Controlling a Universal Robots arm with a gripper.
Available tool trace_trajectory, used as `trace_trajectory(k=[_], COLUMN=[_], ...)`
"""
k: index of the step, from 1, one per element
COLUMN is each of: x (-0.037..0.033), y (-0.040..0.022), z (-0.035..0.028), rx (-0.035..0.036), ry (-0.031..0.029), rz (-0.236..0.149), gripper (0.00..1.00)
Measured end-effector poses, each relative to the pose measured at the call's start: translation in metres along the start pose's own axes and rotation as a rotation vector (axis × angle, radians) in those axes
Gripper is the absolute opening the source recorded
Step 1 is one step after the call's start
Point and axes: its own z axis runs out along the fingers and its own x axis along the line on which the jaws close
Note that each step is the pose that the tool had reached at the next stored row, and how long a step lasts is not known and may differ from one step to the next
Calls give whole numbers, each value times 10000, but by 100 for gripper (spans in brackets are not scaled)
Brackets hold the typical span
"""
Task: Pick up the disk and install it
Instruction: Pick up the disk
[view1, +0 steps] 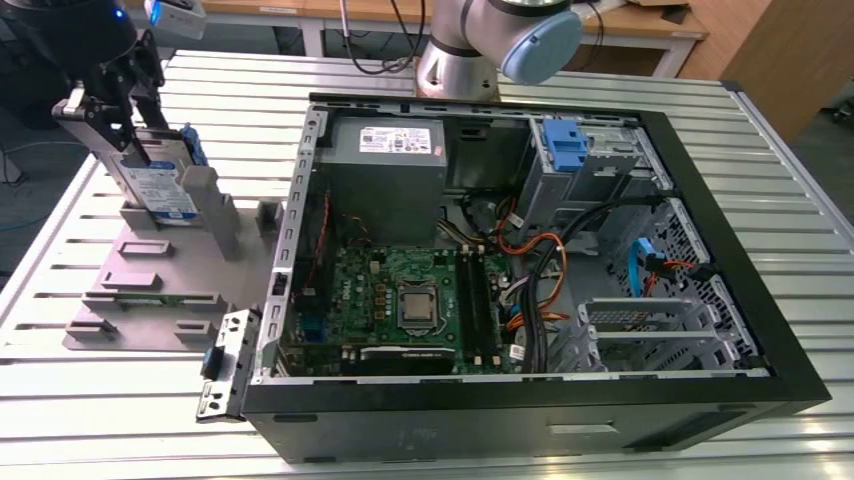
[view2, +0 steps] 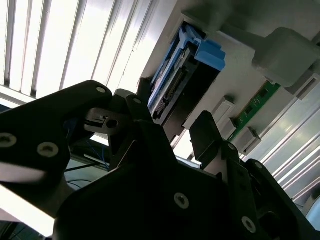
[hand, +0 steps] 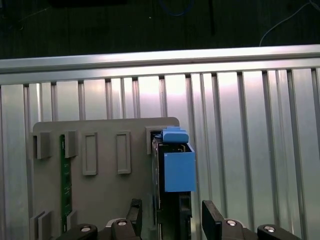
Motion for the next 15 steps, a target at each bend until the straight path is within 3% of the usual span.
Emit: trace_trajectory(k=[11, 13, 15], x=[-10, -10, -10], y=[0, 0, 1], z=[0, 0, 0], rx=[-1, -1, -1], ry=[2, 2, 3], rz=[-1, -1, -1], gripper=[59, 51, 51])
